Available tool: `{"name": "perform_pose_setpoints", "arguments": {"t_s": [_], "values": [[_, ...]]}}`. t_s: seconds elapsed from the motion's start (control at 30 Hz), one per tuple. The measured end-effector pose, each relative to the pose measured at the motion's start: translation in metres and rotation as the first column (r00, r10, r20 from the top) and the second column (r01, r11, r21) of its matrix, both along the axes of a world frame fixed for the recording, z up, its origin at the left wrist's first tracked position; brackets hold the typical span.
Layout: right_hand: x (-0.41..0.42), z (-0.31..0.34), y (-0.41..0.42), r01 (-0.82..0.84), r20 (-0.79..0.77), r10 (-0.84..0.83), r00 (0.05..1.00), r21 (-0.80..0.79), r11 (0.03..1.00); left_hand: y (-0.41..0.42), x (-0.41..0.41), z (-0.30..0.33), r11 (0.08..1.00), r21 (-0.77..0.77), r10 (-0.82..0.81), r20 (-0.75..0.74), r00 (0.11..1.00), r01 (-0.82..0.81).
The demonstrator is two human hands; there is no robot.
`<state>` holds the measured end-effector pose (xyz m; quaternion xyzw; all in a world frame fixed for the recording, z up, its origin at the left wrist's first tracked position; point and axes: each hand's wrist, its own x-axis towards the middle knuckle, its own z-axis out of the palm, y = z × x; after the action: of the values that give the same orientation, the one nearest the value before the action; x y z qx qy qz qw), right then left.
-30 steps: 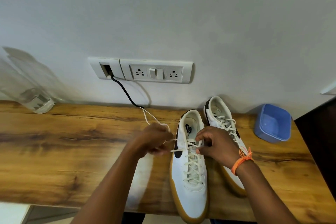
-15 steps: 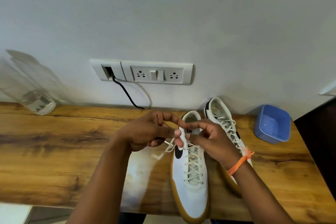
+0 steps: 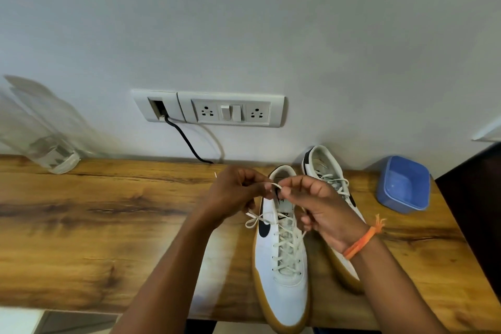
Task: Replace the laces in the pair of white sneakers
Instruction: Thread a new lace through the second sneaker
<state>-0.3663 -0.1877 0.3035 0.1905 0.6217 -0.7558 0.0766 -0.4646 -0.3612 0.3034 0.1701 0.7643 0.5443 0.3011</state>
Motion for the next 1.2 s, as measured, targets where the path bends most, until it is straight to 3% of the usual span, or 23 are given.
{"name": "perform_pose_setpoints", "arguments": {"t_s": [0.07,0.13,0.23,0.3,0.33,0.4,0.47,0.57,0.67,0.73,0.77,0.83,0.9,0.93,1.2], "values": [[0.003,0.002,0.012,-0.005,-0.017,0.01,1.0,0.236,0.972,-0.008,-0.006,-0.004,0.993,-0.109,0.036,-0.05,0.998,-0.041],[0.006,0.003,0.025,-0.018,-0.033,0.034,0.999,0.406,0.914,-0.017,-0.011,-0.003,0.984,-0.174,0.047,0.008,0.999,-0.045],[0.009,-0.001,0.038,-0.07,-0.026,0.101,0.995,0.553,0.83,-0.027,-0.016,0.0,0.999,-0.048,0.001,0.227,0.974,0.011],[0.01,-0.006,0.045,-0.065,-0.024,0.101,0.995,0.622,0.781,-0.032,-0.02,0.005,0.996,0.067,-0.071,0.293,0.953,0.054],[0.011,-0.009,0.048,-0.057,-0.023,0.093,0.995,0.644,0.763,-0.034,-0.02,0.006,0.995,0.058,-0.09,0.277,0.957,0.077],[0.012,-0.011,0.052,-0.036,-0.015,0.062,0.998,0.664,0.747,-0.035,-0.018,0.006,0.985,-0.112,-0.111,0.176,0.978,0.132],[0.013,-0.012,0.054,-0.023,-0.001,0.031,1.0,0.659,0.752,-0.037,-0.018,0.001,0.93,-0.317,-0.157,0.113,0.981,0.186],[0.011,-0.015,0.051,-0.047,0.036,0.031,0.999,0.65,0.758,-0.038,-0.017,-0.011,0.829,-0.505,-0.209,0.118,0.971,0.239],[0.009,-0.019,0.041,-0.116,0.065,0.097,0.993,0.608,0.786,-0.025,-0.015,-0.019,0.769,-0.637,-0.209,-0.162,0.964,0.06],[0.009,-0.021,0.033,-0.142,0.06,0.132,0.989,0.573,0.807,-0.007,-0.005,-0.017,0.845,-0.524,-0.122,-0.381,0.916,-0.105],[0.008,-0.022,0.03,-0.146,0.052,0.141,0.989,0.562,0.814,0.002,0.0,-0.015,0.897,-0.428,-0.085,-0.414,0.906,-0.111],[0.007,-0.022,0.025,-0.13,0.022,0.14,0.99,0.532,0.837,0.02,0.011,-0.012,0.975,-0.221,-0.063,-0.273,0.96,0.002],[0.005,-0.02,0.023,-0.099,-0.012,0.119,0.993,0.486,0.869,0.03,0.022,-0.012,0.991,-0.054,-0.126,-0.018,0.992,0.125],[0.005,-0.018,0.023,-0.083,-0.024,0.107,0.994,0.468,0.88,0.032,0.026,-0.015,0.988,-0.017,-0.153,0.04,0.987,0.154],[0.007,-0.016,0.031,0.04,-0.058,-0.014,0.998,0.485,0.874,0.023,0.014,-0.023,0.986,-0.165,-0.054,-0.131,0.99,0.032]]}}
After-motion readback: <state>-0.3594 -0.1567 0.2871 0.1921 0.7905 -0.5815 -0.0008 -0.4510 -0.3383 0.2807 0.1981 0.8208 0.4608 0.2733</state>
